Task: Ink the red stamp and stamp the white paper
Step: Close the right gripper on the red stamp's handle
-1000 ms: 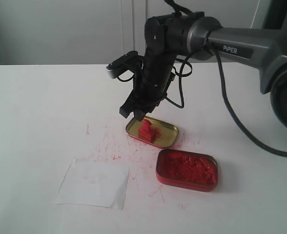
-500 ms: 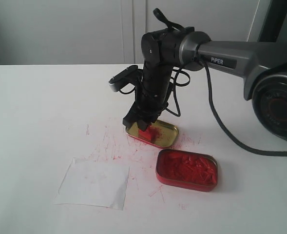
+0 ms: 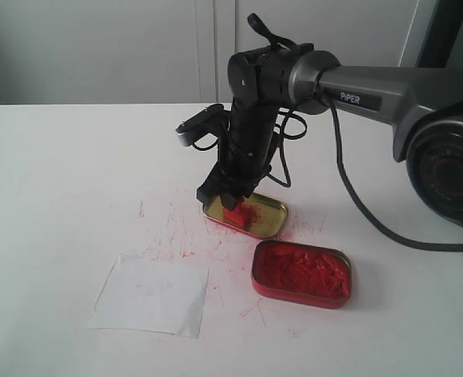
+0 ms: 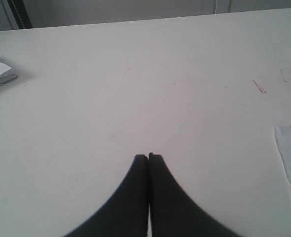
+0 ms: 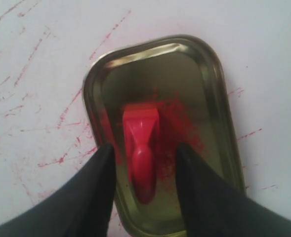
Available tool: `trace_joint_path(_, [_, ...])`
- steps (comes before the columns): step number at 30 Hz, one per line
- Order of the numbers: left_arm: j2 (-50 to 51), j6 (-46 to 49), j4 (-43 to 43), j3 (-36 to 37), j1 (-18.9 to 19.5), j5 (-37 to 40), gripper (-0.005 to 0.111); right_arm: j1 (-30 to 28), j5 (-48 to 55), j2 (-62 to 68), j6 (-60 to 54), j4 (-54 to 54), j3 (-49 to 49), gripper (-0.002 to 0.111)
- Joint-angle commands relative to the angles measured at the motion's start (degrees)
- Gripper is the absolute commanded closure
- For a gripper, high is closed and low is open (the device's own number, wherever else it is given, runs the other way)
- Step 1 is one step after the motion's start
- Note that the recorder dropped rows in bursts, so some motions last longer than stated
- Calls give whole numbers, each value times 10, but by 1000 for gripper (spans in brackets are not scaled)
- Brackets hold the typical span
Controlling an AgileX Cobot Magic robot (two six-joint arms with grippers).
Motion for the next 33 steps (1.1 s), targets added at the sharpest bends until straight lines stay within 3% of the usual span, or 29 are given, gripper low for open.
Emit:
trace_joint_path(1, [-2,-1,1,2,-2,-2,107,0,-2,7,8,-2,-3,70])
trace_joint_path(12, [-2,-1,1,2,-2,-2,107,0,-4,7,8,-2,0,71])
trace_joint_path(22, [-2,-1,1,2,-2,-2,107,0,1,7,8,-2,0,85])
trace_joint_path(29, [-2,-1,1,2,-2,-2,107,0,3,7,8,-2,0,108])
trace_joint_path(33, [-2,-1,1,2,-2,-2,107,0,3,7,8,-2,0,108])
